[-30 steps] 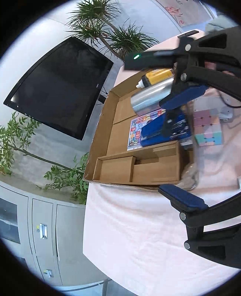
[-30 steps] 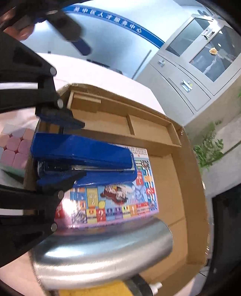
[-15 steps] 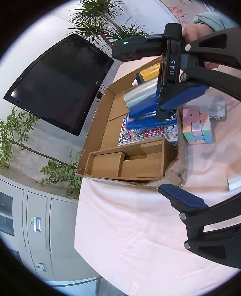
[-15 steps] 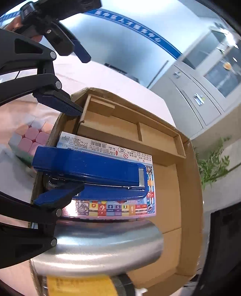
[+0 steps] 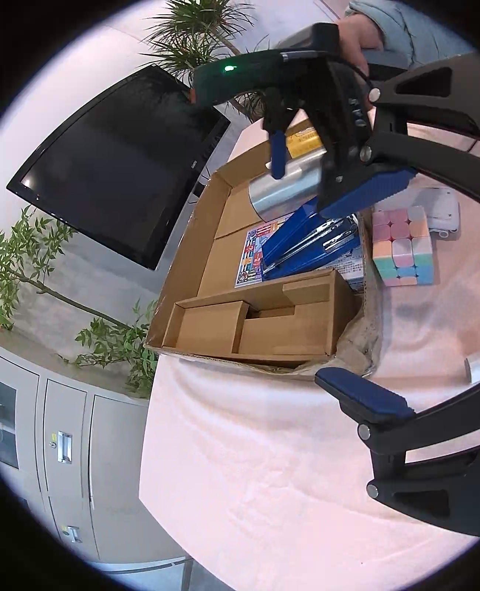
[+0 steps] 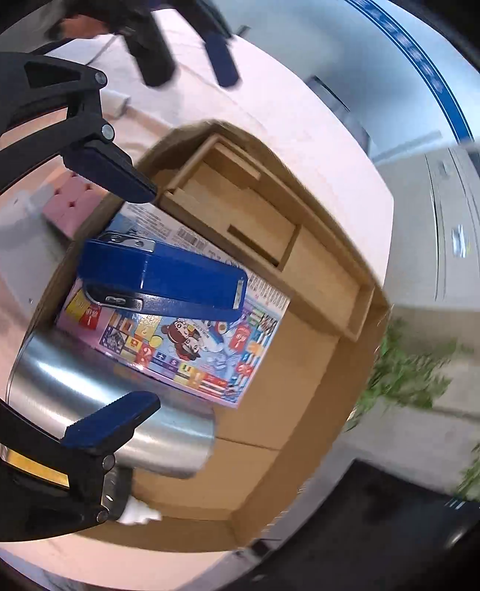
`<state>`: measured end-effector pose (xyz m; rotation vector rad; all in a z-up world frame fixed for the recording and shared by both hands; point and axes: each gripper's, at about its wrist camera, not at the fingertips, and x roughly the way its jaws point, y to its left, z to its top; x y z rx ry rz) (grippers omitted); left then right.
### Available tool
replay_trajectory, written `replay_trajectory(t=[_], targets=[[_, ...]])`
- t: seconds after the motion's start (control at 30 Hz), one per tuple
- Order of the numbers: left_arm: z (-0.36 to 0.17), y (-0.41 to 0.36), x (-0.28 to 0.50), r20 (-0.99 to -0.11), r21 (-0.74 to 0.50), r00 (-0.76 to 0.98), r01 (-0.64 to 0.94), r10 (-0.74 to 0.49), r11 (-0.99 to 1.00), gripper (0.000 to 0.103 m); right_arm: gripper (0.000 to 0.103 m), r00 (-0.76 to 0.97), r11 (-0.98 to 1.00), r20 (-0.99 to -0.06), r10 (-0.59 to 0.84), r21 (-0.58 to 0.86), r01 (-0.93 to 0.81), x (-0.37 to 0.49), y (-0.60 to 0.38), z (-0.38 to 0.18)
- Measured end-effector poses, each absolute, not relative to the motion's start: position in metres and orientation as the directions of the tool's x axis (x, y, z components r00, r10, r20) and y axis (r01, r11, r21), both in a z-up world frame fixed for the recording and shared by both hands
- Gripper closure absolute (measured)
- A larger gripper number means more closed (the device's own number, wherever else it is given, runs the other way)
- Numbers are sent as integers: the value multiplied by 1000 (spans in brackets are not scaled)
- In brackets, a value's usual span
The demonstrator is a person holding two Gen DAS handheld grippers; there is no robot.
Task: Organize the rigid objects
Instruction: 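Lower the blue stapler with the right tool onto the game box in the cardboard box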
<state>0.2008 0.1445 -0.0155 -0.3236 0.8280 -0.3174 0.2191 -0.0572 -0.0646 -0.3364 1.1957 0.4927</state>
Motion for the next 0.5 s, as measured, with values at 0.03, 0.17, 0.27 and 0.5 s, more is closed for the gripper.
replay_trajectory(t=[0.03, 0.17, 0.27, 0.5], targets=[[-17, 145, 202, -663, -403, 634, 146, -398, 903, 20, 2, 264, 842, -943, 201, 29, -538, 219, -58, -67], [-21, 148, 205, -668, -414, 628, 133, -400, 901, 20, 41, 172, 816, -953, 251, 113, -567, 217, -53, -88], [-21, 148, 203, -667, -410, 628, 140, -401, 901, 20, 47, 163, 837, -949, 270, 148, -527, 225, -52, -95], [-23, 158, 204, -658, -437, 632, 124, -410, 891, 20, 52, 115, 863, -887, 448, 395, -314, 252, -69, -100]])
